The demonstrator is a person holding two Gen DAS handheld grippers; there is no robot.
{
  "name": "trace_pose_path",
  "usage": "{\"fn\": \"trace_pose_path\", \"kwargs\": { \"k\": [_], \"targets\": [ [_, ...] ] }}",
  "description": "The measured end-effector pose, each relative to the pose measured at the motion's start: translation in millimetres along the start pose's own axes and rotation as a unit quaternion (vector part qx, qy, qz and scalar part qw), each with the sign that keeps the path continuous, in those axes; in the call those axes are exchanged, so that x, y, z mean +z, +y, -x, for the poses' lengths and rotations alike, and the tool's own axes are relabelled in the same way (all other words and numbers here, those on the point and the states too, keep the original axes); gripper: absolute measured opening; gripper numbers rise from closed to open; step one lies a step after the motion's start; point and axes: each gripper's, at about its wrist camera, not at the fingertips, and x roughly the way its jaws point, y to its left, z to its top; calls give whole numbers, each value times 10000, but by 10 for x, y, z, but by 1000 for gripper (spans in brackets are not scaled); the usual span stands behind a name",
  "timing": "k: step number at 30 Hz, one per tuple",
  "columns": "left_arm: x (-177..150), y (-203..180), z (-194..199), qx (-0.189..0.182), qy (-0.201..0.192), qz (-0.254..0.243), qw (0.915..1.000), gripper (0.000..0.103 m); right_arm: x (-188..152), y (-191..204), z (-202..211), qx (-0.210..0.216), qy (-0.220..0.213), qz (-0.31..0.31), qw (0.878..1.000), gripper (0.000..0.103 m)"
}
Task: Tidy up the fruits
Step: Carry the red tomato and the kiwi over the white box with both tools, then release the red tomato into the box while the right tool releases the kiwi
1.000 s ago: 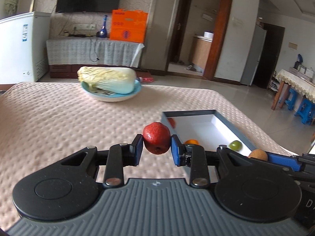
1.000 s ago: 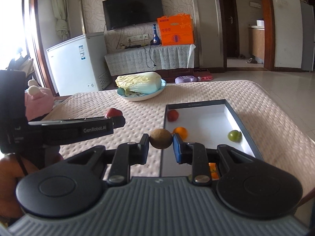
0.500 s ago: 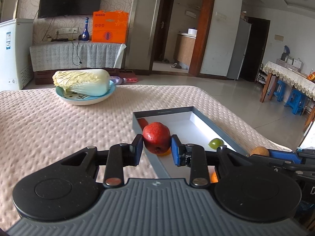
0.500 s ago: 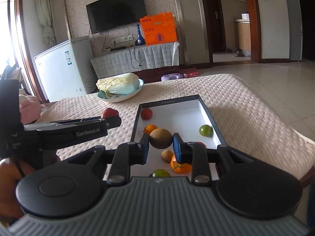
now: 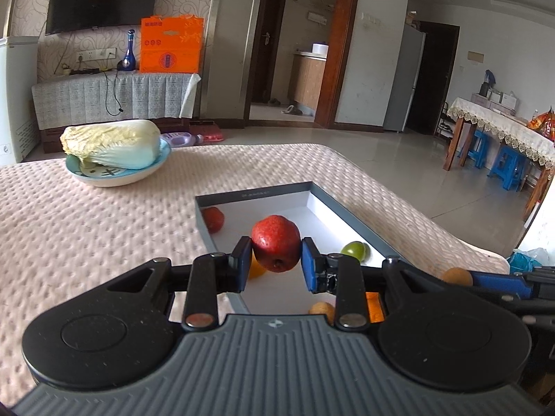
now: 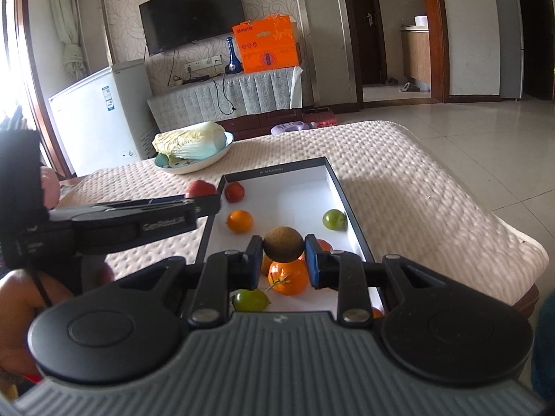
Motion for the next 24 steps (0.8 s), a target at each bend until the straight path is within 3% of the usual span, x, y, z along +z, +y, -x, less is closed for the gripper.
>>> {"fn": "trace_pose_path", "kwargs": {
  "k": [16,17,20,24],
  "targets": [
    [-61,-246,-429,-75,335,-69,9994,37,-87,-42,-93,-6,258,119,9996,29],
    [-62,-261,-432,-103,325,-104,9994,40,-92,-34,-101,-9,272,139,9995,29],
    [-61,-317,-404,-134,247,-238,9993,71,-105,-29,-161,-40,321,196,9993,29],
    [-39,-308,-293,-115,40,-282,9995,74,-125,-14,-277,-70,413,327,9986,29]
  ]
}}
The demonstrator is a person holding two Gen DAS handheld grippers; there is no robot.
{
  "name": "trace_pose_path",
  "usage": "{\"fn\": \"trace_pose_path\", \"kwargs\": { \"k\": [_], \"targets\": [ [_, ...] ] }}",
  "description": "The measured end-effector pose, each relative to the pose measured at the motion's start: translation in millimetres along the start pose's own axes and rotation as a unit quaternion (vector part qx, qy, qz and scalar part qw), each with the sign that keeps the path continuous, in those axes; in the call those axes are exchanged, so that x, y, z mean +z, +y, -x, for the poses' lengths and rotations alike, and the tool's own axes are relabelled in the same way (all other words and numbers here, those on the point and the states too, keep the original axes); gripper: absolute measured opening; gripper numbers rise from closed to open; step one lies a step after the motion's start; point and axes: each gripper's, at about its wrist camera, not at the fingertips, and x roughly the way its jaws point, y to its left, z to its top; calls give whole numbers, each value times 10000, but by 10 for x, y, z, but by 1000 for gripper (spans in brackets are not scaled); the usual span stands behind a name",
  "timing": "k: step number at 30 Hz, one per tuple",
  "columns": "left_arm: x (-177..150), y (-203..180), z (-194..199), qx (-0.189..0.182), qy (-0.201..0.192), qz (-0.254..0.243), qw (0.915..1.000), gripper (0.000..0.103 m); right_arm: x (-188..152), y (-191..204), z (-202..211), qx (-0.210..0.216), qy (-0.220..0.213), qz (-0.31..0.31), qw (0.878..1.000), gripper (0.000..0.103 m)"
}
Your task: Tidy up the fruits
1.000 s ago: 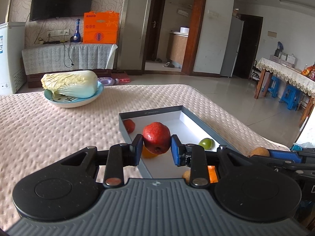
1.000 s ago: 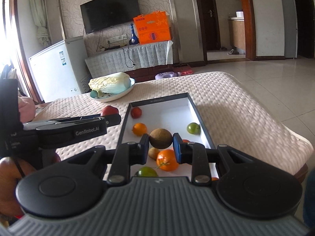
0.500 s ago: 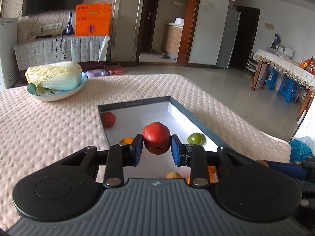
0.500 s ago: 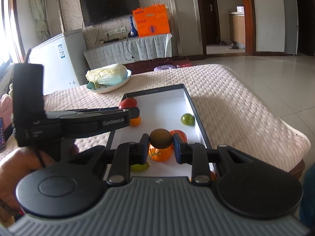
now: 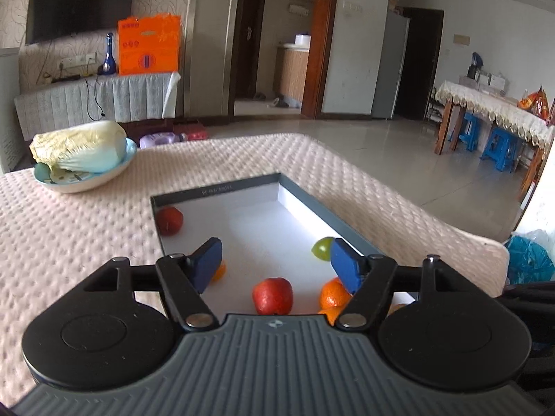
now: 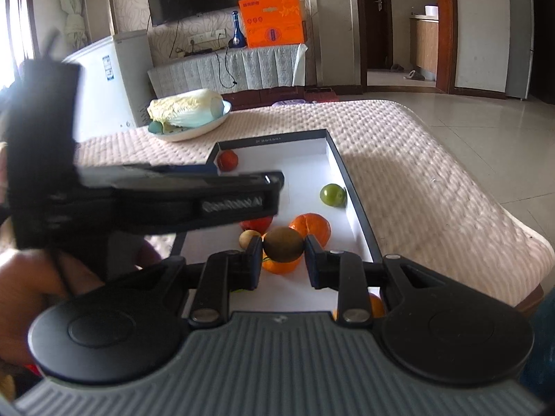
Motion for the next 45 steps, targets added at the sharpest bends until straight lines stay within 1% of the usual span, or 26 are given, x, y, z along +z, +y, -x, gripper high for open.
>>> {"fn": "trace_pose_path", "kwargs": {
  "k": [3,7,9,10,11,12,13,14,15,17,19,20,21,22,23,24,25,28,30,32,33,34,36,38,40,45],
  "targets": [
    [1,83,181,44,-90,137,9999,74,0,13,-54,-25,17,72,10000,29],
    [4,147,479,179,-223,161,9995,75,-9,-7,-97,-93,48,66,9999,30],
    [-16,142,640,306,-271,110,9991,86,-11,-34,-112,-95,81,11,9999,30],
    [-45,130,726,383,-274,84,9989,88,-11,-52,-114,-100,93,-34,9999,30],
    [-77,114,809,415,-270,48,9988,89,-5,-72,-113,-111,92,-95,9999,37],
    [-112,93,904,413,-278,9,9988,91,-2,-96,-100,-105,65,-164,9998,41],
    [-150,63,996,402,-287,-35,9988,93,2,-119,-81,-95,18,-241,9997,42],
    [-190,25,1082,381,-297,-102,9988,99,4,-142,-58,-67,-37,-309,9995,42],
    [-238,-15,1180,373,-328,-187,9986,103,5,-166,-34,-37,-84,-370,9993,42],
    [-343,-117,1359,504,-383,-391,9972,103,-1,-226,26,-53,-180,-518,9985,42],
    [-423,-234,1482,809,-392,-591,9942,103,-7,-310,122,-79,-308,-770,9965,42],
    [-453,-280,1538,876,-364,-625,9935,103,-13,-360,182,-54,-371,-939,9949,42],
    [-475,-304,1597,841,-343,-610,9940,103,-24,-407,252,-26,-427,-1120,9928,43],
    [-494,-317,1653,760,-326,-531,9952,103,-40,-445,331,-13,-472,-1289,9905,49],
    [-516,-312,1710,645,-332,-414,9965,103,-58,-473,409,-23,-507,-1420,9886,61],
    [-538,-310,1765,532,-361,-295,9975,103,-73,-489,489,-65,-550,-1488,9873,65],
    [-557,-312,1815,482,-416,-191,9978,103,-89,-487,566,-127,-582,-1499,9869,70],
    [-613,-371,1948,622,-560,-84,9965,103,-167,-477,761,-133,-607,-1451,9875,69],
    [-652,-417,2005,560,-487,-134,9972,103,-247,-466,844,-131,-473,-1402,9889,69],
    [-697,-446,2061,471,-428,-131,9979,103,-328,-413,894,-194,-262,-1161,9927,69],
    [-708,-464,2090,484,-418,-118,9979,103,-363,-380,914,-269,-173,-1013,9943,69],
    [-712,-488,2118,549,-416,-131,9975,103,-382,-350,937,-314,-174,-910,9952,69],
    [-723,-541,2156,731,-418,-198,9963,103,-409,-312,1000,-252,-242,-714,9968,69],
    [-739,-576,2163,854,-398,-254,9952,103,-435,-297,1015,-221,-200,-607,9977,69],
    [-740,-589,2154,953,-297,-244,9947,103,-453,-284,1025,-265,-180,-541,9980,69],
    [-764,-583,2136,969,-151,-212,9950,103,-495,-280,1022,-190,61,-497,9986,69]
  ]
}}
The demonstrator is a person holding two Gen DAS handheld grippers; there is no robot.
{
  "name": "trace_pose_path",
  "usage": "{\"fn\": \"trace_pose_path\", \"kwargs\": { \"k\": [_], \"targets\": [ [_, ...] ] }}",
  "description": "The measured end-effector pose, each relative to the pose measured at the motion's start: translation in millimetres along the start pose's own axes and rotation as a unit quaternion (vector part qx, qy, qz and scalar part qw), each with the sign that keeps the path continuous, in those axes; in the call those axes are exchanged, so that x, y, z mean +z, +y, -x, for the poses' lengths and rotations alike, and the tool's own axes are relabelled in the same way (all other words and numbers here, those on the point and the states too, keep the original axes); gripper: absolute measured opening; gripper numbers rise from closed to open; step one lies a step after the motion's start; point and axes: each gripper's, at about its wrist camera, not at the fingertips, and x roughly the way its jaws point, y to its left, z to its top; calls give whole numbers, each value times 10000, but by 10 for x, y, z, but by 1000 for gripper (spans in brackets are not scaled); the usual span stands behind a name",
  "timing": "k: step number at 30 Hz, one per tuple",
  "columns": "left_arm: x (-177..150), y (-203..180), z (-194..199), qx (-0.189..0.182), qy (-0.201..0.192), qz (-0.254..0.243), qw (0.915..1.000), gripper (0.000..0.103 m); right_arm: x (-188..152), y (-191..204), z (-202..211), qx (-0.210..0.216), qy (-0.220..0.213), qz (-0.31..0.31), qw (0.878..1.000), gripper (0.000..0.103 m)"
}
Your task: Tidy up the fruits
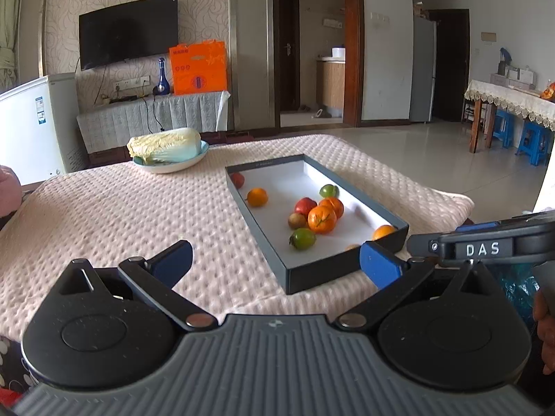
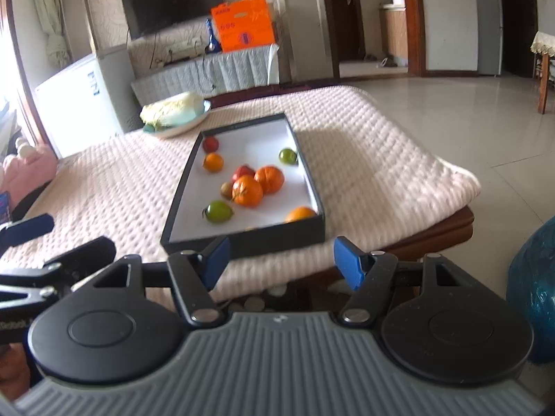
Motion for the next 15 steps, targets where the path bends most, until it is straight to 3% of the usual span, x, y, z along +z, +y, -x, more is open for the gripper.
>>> {"fn": "trace_pose_path", "kwargs": {
  "k": [15],
  "targets": [
    [-113,-81,-226,-198,455,-87,9987,103,-50,-19,-77,-101,235,114,9996,68]
  ]
}}
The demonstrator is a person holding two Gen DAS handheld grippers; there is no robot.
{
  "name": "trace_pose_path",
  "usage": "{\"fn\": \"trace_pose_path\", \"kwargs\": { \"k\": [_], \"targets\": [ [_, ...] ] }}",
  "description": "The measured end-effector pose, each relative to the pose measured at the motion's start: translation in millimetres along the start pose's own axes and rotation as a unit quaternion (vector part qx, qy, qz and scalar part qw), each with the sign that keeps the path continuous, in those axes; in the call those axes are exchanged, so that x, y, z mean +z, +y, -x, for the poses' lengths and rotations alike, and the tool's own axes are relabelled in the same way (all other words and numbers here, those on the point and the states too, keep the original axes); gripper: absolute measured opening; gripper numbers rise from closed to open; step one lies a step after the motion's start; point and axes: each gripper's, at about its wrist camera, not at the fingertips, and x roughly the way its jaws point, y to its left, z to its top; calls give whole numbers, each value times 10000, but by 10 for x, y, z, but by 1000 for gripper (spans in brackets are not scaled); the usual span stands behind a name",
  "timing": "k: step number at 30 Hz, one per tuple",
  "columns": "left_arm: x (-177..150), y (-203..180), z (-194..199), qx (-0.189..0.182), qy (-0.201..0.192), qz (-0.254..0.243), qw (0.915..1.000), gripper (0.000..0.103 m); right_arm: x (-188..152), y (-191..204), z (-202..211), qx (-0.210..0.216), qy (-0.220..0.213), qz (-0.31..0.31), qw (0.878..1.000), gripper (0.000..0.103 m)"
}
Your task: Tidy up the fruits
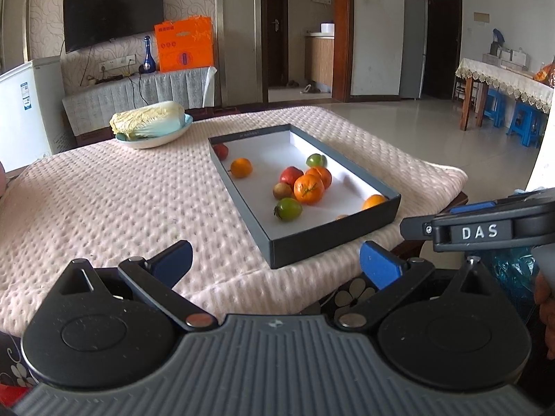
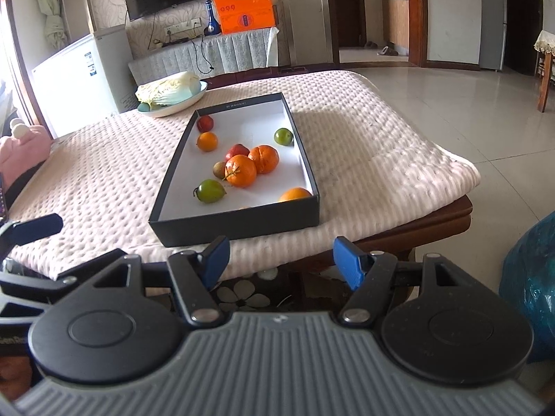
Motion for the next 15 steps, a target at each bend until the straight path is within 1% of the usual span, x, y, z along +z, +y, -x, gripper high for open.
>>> {"fn": "trace_pose_path", "kwargs": {
  "k": [3,15],
  "targets": [
    [-22,-14,-79,-21,113,-29,9999,103,0,-7,-15,-5,35,-1,10000,68],
    [-58,-16,-249,-6,318,8,9995,103,-8,-25,-110,-17,183,1,9998,68]
  ]
}}
